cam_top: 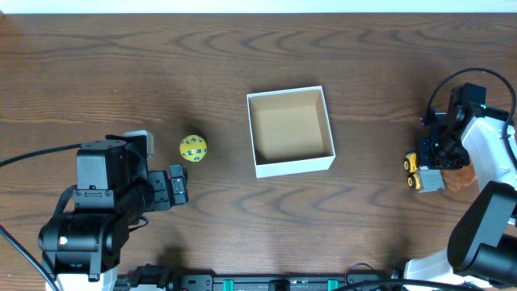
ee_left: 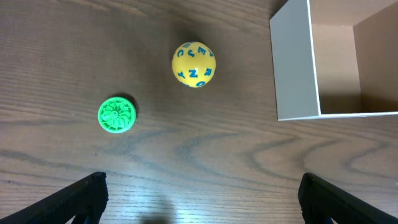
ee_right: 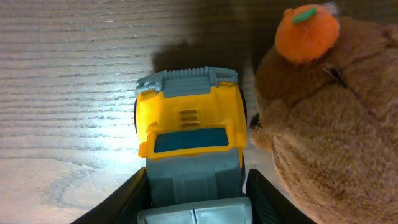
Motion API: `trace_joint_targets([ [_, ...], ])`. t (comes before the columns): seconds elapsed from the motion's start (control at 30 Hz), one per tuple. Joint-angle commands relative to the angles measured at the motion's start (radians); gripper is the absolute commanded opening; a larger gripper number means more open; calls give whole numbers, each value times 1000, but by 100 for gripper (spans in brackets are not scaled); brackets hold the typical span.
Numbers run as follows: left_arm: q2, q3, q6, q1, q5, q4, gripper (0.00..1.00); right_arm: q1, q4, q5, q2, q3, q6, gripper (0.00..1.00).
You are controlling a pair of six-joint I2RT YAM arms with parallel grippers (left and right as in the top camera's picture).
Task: Pack container
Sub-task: 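Lower the right gripper and grasp the toy truck, then carry the truck into the white box and release it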
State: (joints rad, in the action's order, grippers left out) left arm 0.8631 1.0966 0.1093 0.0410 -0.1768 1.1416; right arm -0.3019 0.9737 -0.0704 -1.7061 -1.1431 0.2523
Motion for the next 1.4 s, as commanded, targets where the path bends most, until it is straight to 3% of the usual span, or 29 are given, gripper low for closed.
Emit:
trace_joint_targets([
  [0.0, 0, 15, 12, -1, 5, 2, 98, 2, -5, 0, 1, -10, -63, 1],
  [0.33, 0, 15, 12, -1, 5, 2, 98, 92, 127, 84, 106, -229, -190, 1],
  [0.6, 0, 15, 12, 0, 5, 2, 98, 396, 156, 100, 269, -387, -324, 1],
  [0.73, 2, 15, 13, 0, 5, 2, 98, 579, 67, 93, 295, -387, -502, 1],
  [1.0, 15, 14, 13, 0, 5, 2, 98, 809, -16, -70, 163, -385, -740, 1],
  [1.37, 43, 14, 13, 0, 5, 2, 98, 823, -29, -89, -147, -385, -780, 2],
])
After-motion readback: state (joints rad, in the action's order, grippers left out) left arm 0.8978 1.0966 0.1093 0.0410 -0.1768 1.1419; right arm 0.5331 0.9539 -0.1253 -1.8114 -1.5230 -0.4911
